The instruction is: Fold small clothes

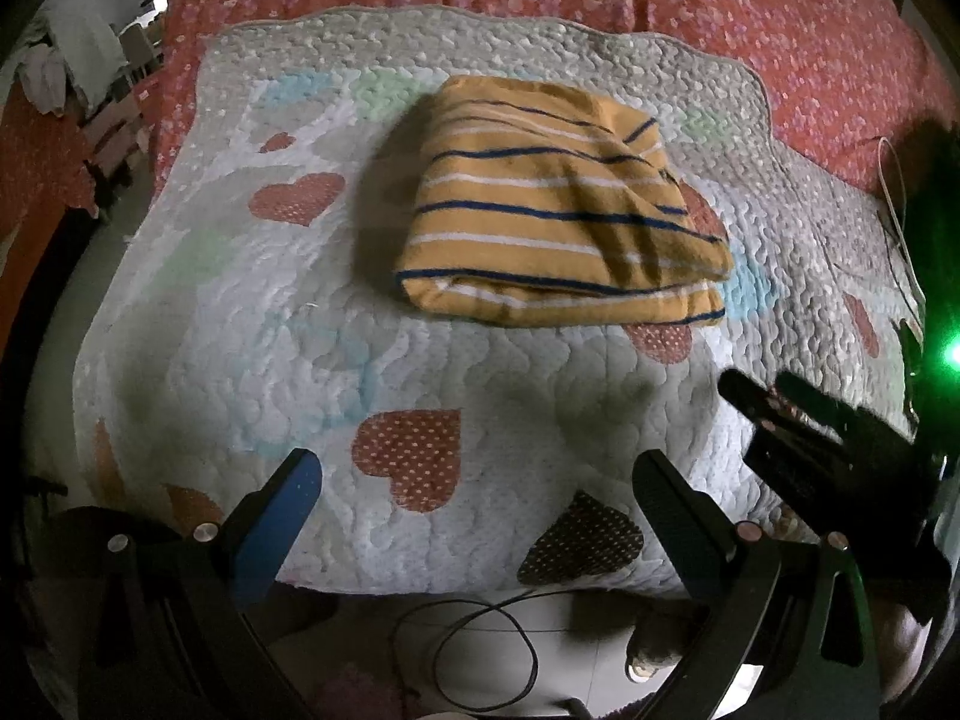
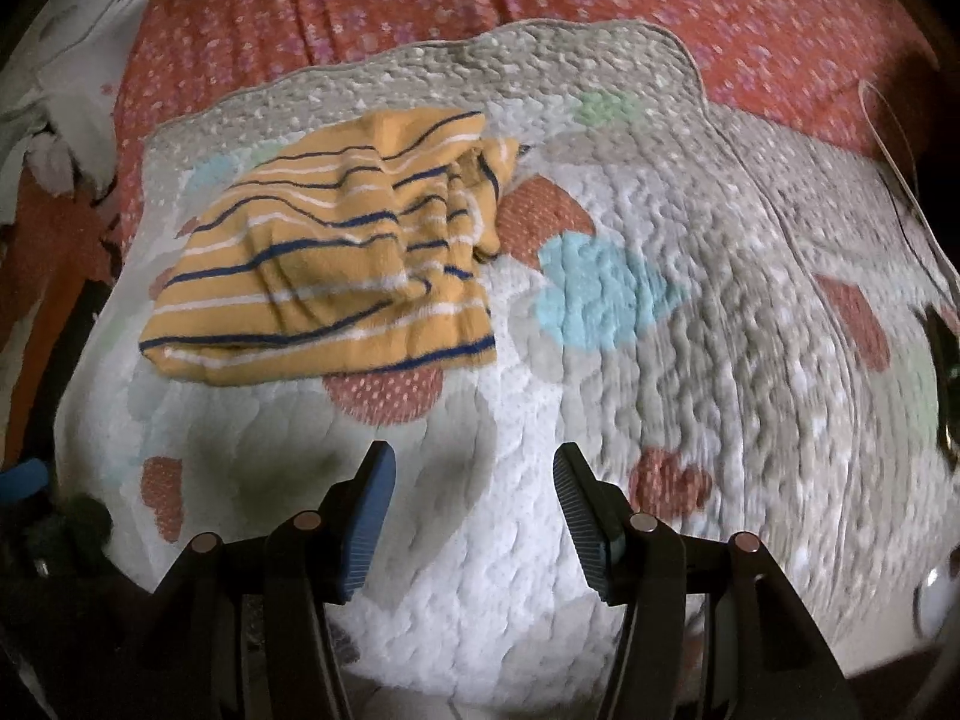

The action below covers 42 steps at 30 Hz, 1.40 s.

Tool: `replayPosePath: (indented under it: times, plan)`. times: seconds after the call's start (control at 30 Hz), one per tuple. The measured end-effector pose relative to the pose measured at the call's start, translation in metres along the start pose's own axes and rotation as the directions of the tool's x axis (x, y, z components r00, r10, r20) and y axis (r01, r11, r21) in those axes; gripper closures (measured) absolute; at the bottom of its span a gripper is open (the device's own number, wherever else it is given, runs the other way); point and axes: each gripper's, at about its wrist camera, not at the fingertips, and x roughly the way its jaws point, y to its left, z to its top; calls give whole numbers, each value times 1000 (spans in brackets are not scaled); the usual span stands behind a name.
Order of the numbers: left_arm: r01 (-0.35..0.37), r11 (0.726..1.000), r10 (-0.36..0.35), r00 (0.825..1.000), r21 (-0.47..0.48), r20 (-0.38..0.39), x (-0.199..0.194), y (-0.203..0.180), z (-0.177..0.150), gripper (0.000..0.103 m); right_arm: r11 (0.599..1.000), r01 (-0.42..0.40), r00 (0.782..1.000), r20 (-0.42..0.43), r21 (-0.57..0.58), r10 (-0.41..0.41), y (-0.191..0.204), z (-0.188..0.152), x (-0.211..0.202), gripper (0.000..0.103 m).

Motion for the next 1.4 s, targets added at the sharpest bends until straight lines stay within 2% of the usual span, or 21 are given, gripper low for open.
replayPosePath:
  times: [0.23,0.33,0.53,0.7,0.87,1.03,1.17,1.23,1.33,1.4]
  plan:
    - [8,996,-1,997,-86,80,-37,35,-2,0,999,4,1000,18,-47,-3,29,-20,-38,44]
    - [24,994,-14,995,-106,97,-43,47,-4,0,996,3,999,36,-92,1,44,-23,-49,40]
    - [37,986,-29,998,-164,49,-23,68,-8,0,989,19,1000,-15,-143,-21,64,-30,-38,39]
    - [34,981,-29,999,-192,27,-8,82,0,0,989,41,996,-70,-140,-51,67,-19,-16,39]
    - [45,981,-46,999,-187,-1,3,93,10,0,987,93,992,-77,-132,-104,68,-13,-9,39]
    - [52,989,-55,998,-140,-18,3,96,21,0,982,133,986,-81,-134,-145,71,-13,-14,39]
    - [36,998,-35,999,-50,19,-7,94,26,0,985,145,984,-90,-90,-153,64,-12,-11,39]
    - [7,1000,-6,997,-9,73,-17,93,27,0,985,147,982,-106,-86,-156,61,-14,-10,39]
    - [0,1000,1,996,-7,91,-21,96,29,0,984,150,984,-83,-97,-158,57,-16,-16,39]
    - [4,999,0,997,-41,83,-20,96,28,0,985,138,987,-69,-108,-145,56,-15,-19,39]
